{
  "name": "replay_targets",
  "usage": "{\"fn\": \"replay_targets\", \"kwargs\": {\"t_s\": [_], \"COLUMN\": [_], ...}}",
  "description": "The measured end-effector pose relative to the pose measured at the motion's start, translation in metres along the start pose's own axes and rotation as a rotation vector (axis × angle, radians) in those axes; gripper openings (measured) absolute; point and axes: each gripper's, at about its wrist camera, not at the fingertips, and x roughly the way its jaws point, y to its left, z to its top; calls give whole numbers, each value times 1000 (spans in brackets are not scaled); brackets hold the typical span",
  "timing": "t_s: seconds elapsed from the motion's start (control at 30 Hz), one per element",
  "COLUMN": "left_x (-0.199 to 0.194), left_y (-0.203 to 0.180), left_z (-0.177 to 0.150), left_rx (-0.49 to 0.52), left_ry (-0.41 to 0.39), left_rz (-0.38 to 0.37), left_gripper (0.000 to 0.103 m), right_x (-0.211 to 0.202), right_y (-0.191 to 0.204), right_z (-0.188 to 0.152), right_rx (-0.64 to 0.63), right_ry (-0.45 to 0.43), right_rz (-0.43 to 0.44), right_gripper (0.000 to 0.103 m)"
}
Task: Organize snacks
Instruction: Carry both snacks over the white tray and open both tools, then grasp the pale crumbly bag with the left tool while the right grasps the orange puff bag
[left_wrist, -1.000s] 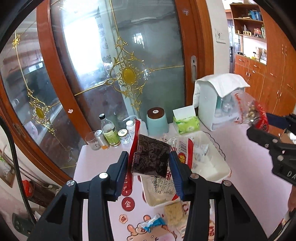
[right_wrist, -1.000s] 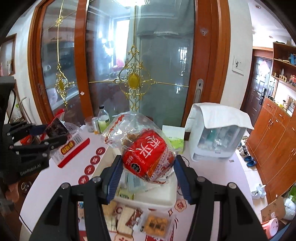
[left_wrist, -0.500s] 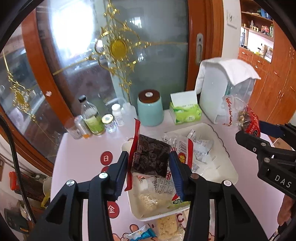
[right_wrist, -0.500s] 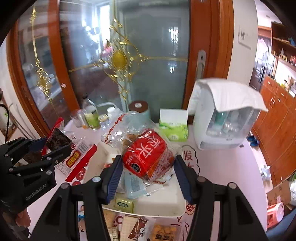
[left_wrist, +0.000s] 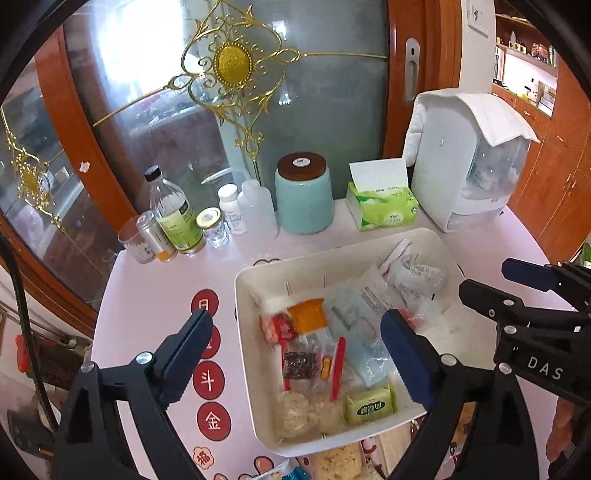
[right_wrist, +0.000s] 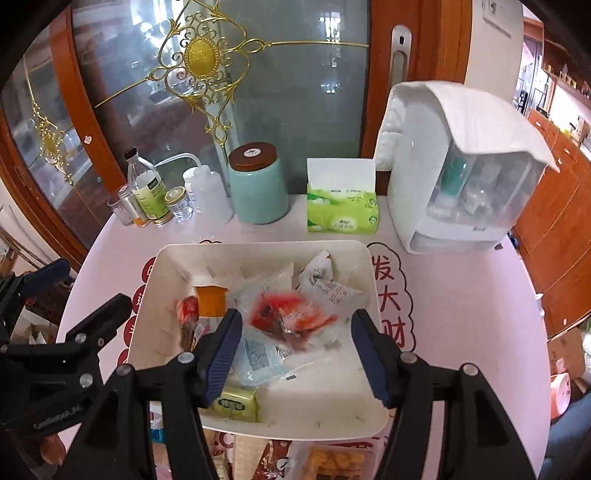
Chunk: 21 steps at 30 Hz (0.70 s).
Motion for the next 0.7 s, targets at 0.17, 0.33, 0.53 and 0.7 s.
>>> {"fn": "replay_targets", "kwargs": {"t_s": [0.17, 0.33, 0.53, 0.7], "left_x": [-9, -20, -42, -66], "left_y": [2, 2, 1, -5], "left_z": [-8, -16, -25, -36], "left_rx": [-3, -7, -1, 10], "left_ry": [-8, -7, -20, -37], "left_rz": [4, 20, 33, 42], "left_gripper": [92, 92, 92, 92], "right_x": [-9, -21, -38, -56], "right_y": [7, 11, 9, 4], "right_z": [-4, -11, -21, -32], "right_rx": [-18, -32, -32, -43], "right_ry": [-5, -12, -15, -26], "right_rz": [22, 34, 47, 46], "right_gripper": [62, 62, 62, 62]}}
